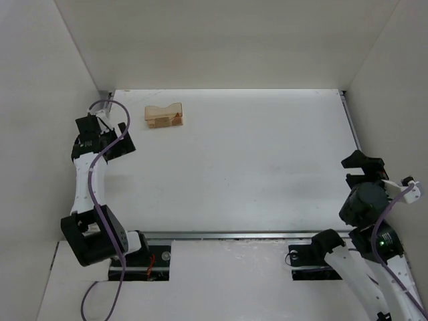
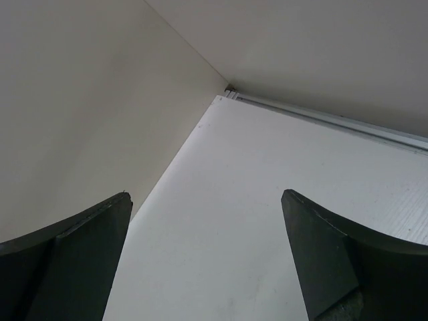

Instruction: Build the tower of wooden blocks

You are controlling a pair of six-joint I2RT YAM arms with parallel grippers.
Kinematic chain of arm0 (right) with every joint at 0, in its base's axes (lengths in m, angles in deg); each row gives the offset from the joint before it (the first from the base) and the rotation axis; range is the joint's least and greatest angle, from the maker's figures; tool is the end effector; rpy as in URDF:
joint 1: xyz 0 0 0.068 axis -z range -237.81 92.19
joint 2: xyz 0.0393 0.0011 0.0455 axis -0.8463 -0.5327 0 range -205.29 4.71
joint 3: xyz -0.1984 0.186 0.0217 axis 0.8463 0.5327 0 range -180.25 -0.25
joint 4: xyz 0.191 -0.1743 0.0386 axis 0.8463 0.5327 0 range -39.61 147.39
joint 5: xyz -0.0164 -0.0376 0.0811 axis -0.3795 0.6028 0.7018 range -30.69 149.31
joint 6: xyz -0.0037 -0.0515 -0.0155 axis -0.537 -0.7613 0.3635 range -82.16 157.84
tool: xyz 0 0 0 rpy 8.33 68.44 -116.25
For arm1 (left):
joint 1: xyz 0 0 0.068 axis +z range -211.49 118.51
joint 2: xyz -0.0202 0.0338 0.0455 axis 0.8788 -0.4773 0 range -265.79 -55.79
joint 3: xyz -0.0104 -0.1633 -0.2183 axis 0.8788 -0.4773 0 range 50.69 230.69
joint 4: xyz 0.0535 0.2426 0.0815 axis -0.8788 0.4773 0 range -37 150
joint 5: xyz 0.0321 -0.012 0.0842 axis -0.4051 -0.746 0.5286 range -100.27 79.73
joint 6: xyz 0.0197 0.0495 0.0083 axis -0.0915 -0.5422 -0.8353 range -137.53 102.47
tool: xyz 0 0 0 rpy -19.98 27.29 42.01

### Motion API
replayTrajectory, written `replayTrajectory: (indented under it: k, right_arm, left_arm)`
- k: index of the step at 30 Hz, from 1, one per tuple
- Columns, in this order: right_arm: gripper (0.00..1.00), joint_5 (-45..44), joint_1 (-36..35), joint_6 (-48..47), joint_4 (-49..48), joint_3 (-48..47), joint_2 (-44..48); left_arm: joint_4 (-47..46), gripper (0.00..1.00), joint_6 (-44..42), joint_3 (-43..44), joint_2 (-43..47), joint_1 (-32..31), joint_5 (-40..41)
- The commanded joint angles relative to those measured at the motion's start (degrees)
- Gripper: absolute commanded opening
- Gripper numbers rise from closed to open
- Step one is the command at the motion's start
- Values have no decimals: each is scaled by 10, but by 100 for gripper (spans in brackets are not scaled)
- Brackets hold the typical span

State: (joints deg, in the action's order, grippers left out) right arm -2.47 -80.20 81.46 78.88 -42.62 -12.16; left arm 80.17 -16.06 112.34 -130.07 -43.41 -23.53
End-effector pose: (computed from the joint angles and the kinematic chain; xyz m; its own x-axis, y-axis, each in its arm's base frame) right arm 0.0613 -0.0087 0.3450 0.4022 0.5184 -0.7547 0.4920 0.5728 0.6556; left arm 0.2727 0.0803 0.3030 -0.6050 -0.2238 -0.7641 -0.1503 0.9745 -0.1664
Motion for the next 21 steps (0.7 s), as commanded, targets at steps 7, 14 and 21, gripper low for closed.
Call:
replayTrajectory:
  k: [7, 14, 21]
  right_arm:
    - [99, 35, 2, -68, -114, -52, -142]
    - [100, 148, 13, -132, -132, -164, -363]
    - [100, 234, 32, -100, 6, -340, -624]
  left_arm:
    - [26, 99, -44, 183, -96, 0, -98]
    - [32, 99, -22, 398, -277, 0, -172]
    - [111, 98, -38, 656, -505, -79, -29]
